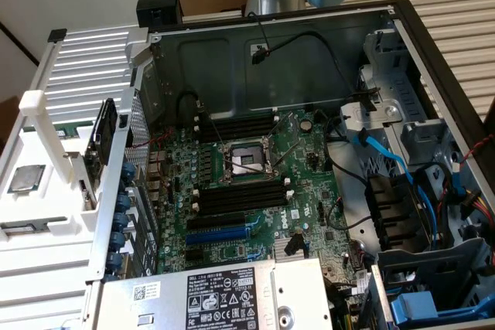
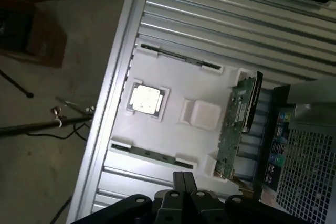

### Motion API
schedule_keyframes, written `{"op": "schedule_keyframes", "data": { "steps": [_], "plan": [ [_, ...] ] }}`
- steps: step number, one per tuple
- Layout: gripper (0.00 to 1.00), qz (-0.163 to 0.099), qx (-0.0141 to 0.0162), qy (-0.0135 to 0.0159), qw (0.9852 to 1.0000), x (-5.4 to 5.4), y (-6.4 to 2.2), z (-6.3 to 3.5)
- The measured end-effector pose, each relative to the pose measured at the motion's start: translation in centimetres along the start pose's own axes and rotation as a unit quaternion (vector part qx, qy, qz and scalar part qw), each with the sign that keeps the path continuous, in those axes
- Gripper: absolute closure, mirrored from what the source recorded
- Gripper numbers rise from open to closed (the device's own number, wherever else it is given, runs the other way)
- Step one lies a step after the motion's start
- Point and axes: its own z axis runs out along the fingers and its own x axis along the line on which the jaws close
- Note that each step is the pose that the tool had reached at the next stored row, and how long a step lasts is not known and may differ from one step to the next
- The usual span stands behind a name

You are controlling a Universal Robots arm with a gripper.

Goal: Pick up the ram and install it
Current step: 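Pick up the ram and move it above insertion slot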

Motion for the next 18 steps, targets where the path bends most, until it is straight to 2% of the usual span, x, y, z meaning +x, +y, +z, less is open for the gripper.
{"op": "schedule_keyframes", "data": {
  "steps": [3,6,11,14,15,16,17,18],
  "plan": [
    [0.89,-0.028,-0.0016,0.0012,0.9996,0.00,0.00,0.04],
    [0.89,-0.055,-0.0030,0.0023,0.9985,0.00,-0.01,0.09],
    [0.89,-0.100,-0.0055,0.0043,0.9950,0.01,-0.01,0.15],
    [0.89,-0.127,-0.0069,0.0054,0.9919,0.01,-0.01,0.18],
    [0.89,-0.145,-0.0079,0.0062,0.9894,0.01,-0.01,0.19],
    [0.89,-0.154,-0.0084,0.0065,0.9880,0.01,-0.01,0.19],
    [0.89,-0.172,-0.0095,0.0072,0.9850,0.01,-0.01,0.22],
    [0.89,-0.181,-0.0100,0.0076,0.9833,0.01,-0.01,0.22]
  ]
}}
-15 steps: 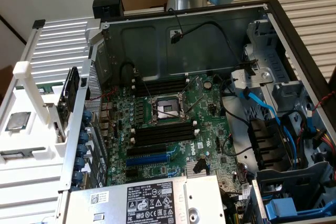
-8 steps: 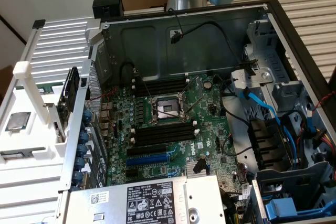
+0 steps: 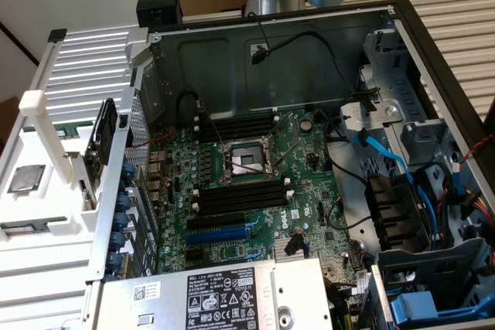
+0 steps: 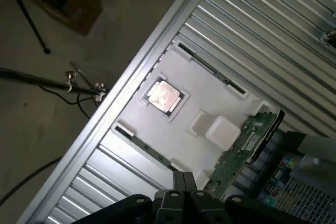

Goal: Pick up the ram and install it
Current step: 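Pick up the ram and move it above insertion slot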

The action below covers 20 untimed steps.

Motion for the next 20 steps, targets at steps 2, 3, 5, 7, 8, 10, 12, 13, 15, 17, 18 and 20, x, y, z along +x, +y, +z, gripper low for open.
{"op": "schedule_keyframes", "data": {
  "steps": [2,3,5,7,8,10,12,13,15,17,18,20],
  "plan": [
    [0.89,-0.018,-0.0010,0.0008,0.9998,0.00,0.00,0.02],
    [0.89,-0.027,-0.0014,0.0012,0.9996,0.00,0.00,0.03],
    [0.89,-0.045,-0.0024,0.0020,0.9990,0.00,0.00,0.05],
    [0.89,-0.063,-0.0034,0.0028,0.9980,0.00,0.00,0.07],
    [0.89,-0.081,-0.0043,0.0036,0.9967,0.01,0.00,0.08],
    [0.89,-0.100,-0.0053,0.0044,0.9950,0.01,0.00,0.10],
    [0.89,-0.118,-0.0063,0.0052,0.9930,0.01,-0.01,0.13],
    [0.89,-0.127,-0.0068,0.0056,0.9918,0.01,-0.01,0.16],
    [0.89,-0.145,-0.0077,0.0063,0.9893,0.01,-0.01,0.21],
    [0.89,-0.163,-0.0087,0.0072,0.9865,0.01,-0.01,0.25],
    [0.89,-0.172,-0.0091,0.0075,0.9851,0.01,-0.01,0.27],
    [0.89,-0.208,-0.0110,0.0091,0.9781,0.02,-0.02,0.37]
  ]
}}
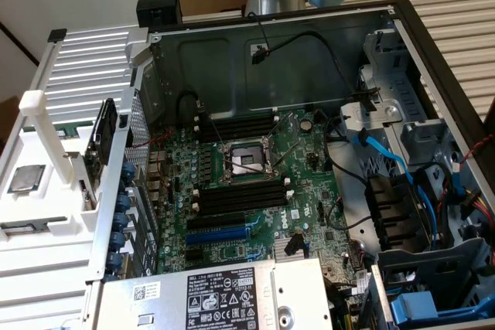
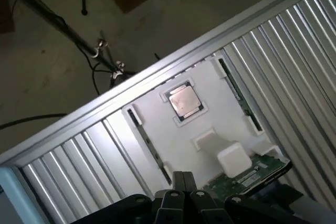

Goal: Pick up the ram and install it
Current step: 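Pick up the ram and move it above insertion slot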

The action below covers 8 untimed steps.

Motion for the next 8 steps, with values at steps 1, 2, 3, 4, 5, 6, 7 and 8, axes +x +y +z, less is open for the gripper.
{"op": "schedule_keyframes", "data": {
  "steps": [1,2,3,4,5,6,7,8],
  "plan": [
    [0.89,-0.009,-0.0005,0.0005,1.0000,0.00,0.00,0.02],
    [0.89,-0.018,-0.0010,0.0008,0.9998,0.00,0.00,0.04],
    [0.89,-0.028,-0.0015,0.0012,0.9996,0.00,0.00,0.07],
    [0.89,-0.036,-0.0019,0.0016,0.9993,0.00,0.00,0.09],
    [0.89,-0.046,-0.0025,0.0020,0.9990,0.01,0.00,0.11],
    [0.89,-0.055,-0.0029,0.0024,0.9985,0.01,0.00,0.13],
    [0.89,-0.064,-0.0034,0.0028,0.9980,0.01,0.00,0.15],
    [0.89,-0.073,-0.0039,0.0033,0.9973,0.01,-0.01,0.17]
  ]
}}
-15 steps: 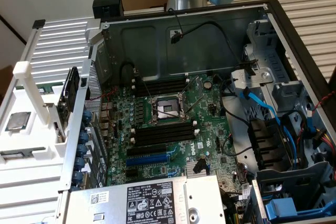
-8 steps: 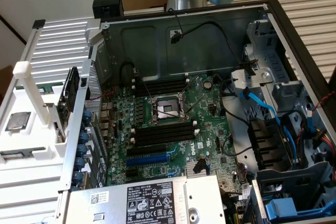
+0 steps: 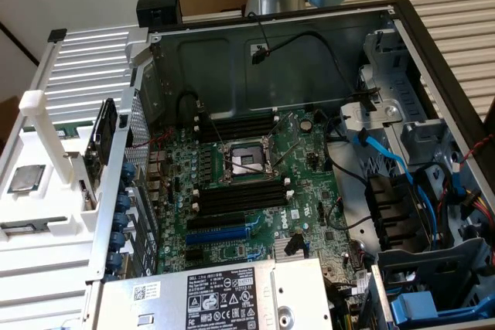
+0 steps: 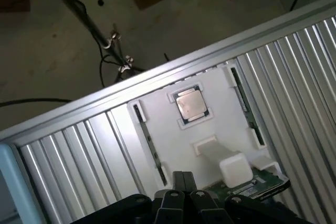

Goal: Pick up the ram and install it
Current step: 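Pick up the ram and move it above insertion slot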

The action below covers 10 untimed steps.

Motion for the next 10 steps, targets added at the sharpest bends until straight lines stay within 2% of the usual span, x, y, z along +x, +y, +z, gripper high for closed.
{"op": "schedule_keyframes", "data": {
  "steps": [5,7,10],
  "plan": [
    [0.89,-0.043,-0.0023,0.0019,0.9991,-0.04,0.01,0.25],
    [0.89,-0.053,-0.0021,0.0025,0.9986,-0.11,0.04,0.47],
    [0.89,-0.063,0.0029,0.0018,0.9980,-0.23,0.19,0.91]
  ]
}}
